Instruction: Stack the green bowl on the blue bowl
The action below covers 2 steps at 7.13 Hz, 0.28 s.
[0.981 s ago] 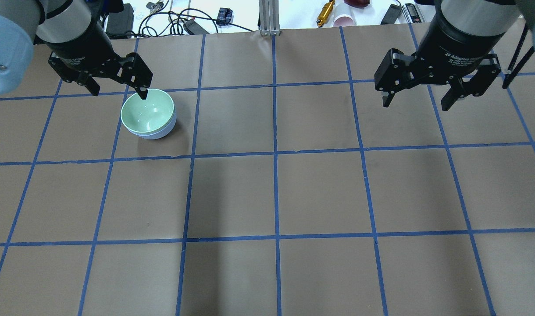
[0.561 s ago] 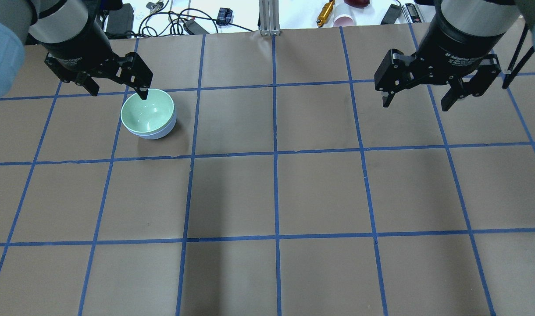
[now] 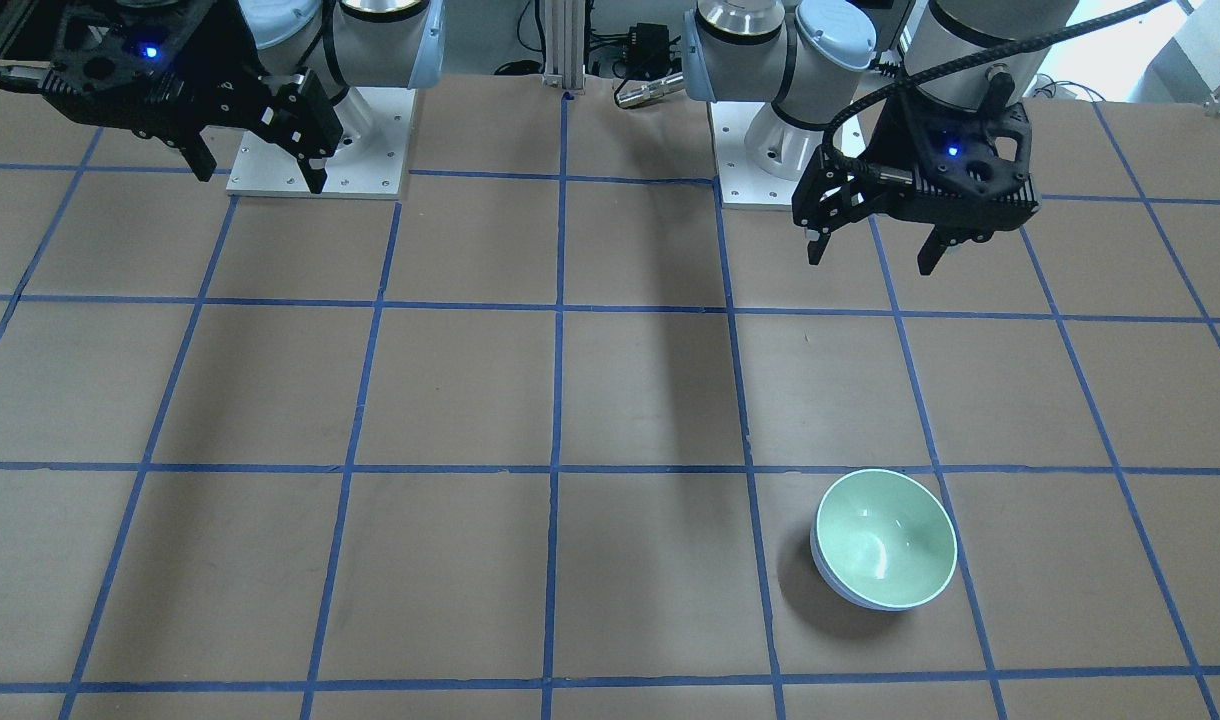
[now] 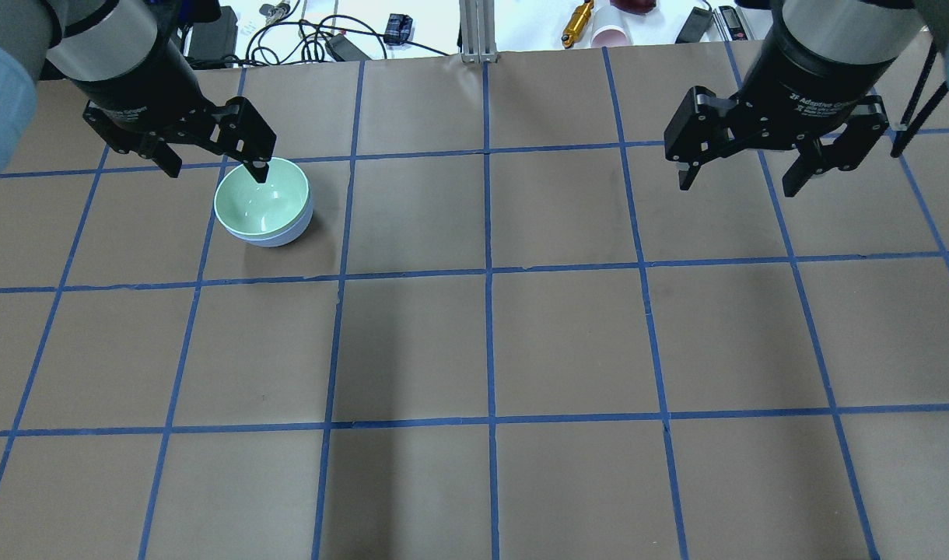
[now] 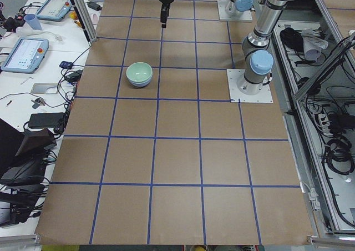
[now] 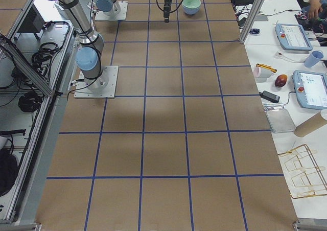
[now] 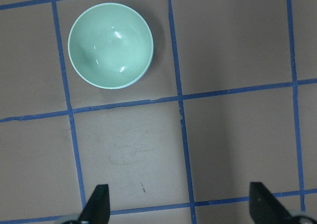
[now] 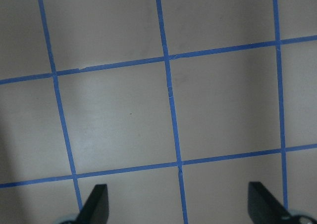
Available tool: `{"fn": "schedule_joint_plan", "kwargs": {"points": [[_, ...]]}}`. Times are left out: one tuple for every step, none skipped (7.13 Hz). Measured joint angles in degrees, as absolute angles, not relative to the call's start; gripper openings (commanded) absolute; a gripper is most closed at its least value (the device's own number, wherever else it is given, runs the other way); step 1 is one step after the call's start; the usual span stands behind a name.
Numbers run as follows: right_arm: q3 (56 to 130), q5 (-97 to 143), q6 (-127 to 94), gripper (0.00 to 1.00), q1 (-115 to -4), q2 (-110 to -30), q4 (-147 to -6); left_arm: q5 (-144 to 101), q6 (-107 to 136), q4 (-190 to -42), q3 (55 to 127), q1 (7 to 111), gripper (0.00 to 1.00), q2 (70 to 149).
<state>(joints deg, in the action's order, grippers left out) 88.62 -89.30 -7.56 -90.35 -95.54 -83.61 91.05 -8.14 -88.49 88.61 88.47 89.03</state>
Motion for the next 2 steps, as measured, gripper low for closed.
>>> {"fn": "schedule_joint_plan", "kwargs": {"points": [[88.6, -89.3, -7.6, 1.00, -90.4, -95.5, -83.6, 91.2, -8.3, -88.6, 88.6, 88.5, 1.00, 89.0], [88.6, -89.3, -7.6, 1.00, -90.3, -95.5, -83.6, 91.2, -8.4, -88.7, 88.5, 88.5, 1.00, 89.0]]}}
